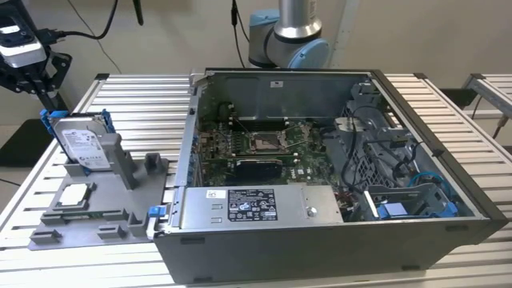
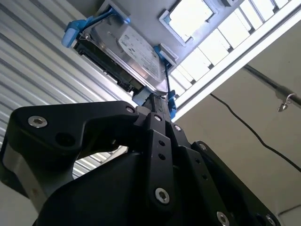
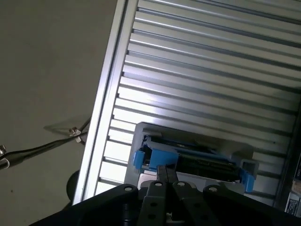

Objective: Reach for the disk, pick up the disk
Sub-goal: 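Pick up the disk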

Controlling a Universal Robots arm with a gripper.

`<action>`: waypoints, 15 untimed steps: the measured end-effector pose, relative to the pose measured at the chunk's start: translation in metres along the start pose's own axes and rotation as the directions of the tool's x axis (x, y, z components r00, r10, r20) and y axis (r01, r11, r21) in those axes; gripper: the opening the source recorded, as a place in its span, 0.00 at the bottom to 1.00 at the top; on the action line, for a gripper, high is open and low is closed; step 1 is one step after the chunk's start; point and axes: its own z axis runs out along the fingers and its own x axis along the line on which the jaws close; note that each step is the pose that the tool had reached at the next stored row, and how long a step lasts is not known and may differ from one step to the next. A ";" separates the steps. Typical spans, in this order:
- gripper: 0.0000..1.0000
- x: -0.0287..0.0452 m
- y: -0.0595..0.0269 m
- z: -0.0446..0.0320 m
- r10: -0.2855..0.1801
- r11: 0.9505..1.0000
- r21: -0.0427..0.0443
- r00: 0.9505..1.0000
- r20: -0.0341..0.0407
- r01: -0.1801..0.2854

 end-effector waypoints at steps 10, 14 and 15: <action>0.00 0.0001 0.0000 -0.0003 -0.039 0.999 0.000 0.999 -0.001 0.039; 0.00 0.0001 0.0000 -0.0003 -0.098 0.995 0.000 0.995 -0.004 0.098; 0.00 0.0001 0.0001 -0.0003 -0.115 0.993 0.000 0.993 -0.004 0.115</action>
